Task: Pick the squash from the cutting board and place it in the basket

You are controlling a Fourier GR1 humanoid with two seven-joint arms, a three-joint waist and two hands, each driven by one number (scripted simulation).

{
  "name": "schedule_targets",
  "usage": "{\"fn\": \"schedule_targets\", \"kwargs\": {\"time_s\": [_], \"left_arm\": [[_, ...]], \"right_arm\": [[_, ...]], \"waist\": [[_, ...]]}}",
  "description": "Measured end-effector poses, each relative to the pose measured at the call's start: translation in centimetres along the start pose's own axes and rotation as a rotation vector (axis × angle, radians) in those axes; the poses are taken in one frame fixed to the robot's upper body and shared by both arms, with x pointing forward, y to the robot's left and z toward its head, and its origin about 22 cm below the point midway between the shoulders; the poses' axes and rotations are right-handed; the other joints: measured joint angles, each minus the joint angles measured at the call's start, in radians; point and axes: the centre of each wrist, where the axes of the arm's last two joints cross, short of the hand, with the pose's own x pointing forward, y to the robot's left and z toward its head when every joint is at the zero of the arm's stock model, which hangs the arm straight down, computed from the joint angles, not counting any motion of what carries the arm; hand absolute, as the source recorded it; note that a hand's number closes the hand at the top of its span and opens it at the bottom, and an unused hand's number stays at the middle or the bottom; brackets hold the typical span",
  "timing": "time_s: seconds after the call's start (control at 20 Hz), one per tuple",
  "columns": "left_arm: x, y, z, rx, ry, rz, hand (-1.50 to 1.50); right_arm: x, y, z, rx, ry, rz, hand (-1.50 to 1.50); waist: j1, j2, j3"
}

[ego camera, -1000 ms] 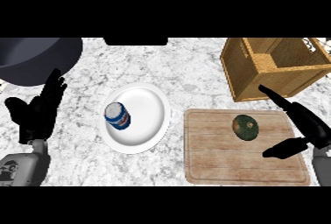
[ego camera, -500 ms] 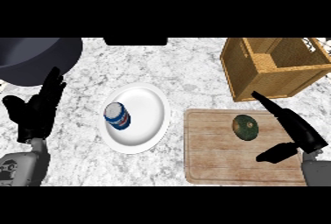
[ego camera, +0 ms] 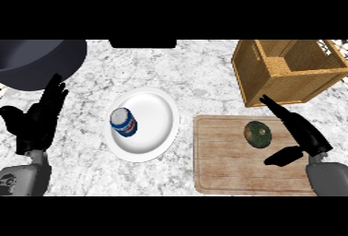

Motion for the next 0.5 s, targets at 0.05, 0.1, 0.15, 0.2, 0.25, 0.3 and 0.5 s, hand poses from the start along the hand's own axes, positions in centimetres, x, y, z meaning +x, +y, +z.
{"fn": "schedule_targets", "kwargs": {"time_s": [0.05, 0.1, 0.15, 0.2, 0.25, 0.3, 0.5], "left_arm": [[0.4, -0.2, 0.1, -0.001, 0.001, 0.002, 0.0], [0.2, -0.6, -0.2, -0.002, 0.001, -0.001, 0.0], [-0.1, -0.5, 0.1, 0.001, 0.0, -0.002, 0.0], [-0.2, -0.5, 0.1, 0.001, 0.0, -0.002, 0.0], [-0.3, -0.7, 0.0, 0.0, -0.002, -0.002, 0.0], [-0.1, -0.4, -0.1, -0.001, 0.001, -0.001, 0.0], [-0.5, -0.3, -0.5, 0.0, 0.003, -0.003, 0.0]], "right_arm": [[0.0, 0.0, 0.0, -0.003, -0.002, 0.0, -1.5], [0.0, 0.1, -0.1, -0.003, -0.004, 0.004, -1.5], [0.1, 0.0, -0.1, -0.002, -0.003, 0.007, -1.5], [0.4, 0.2, -0.6, 0.0, -0.002, 0.008, -1.5], [0.3, 0.2, -0.8, 0.001, -0.004, 0.013, -1.5], [0.4, 0.3, -0.7, 0.006, -0.002, 0.015, -1.5], [0.3, 0.9, -1.1, 0.026, 0.01, 0.021, -1.5]], "waist": [[0.0, 0.0, 0.0], [-0.001, 0.0, 0.0], [-0.001, 0.0, 0.0], [-0.001, 0.0, 0.0], [-0.001, -0.001, 0.0], [-0.001, 0.0, 0.0], [0.0, 0.001, 0.001]]}}
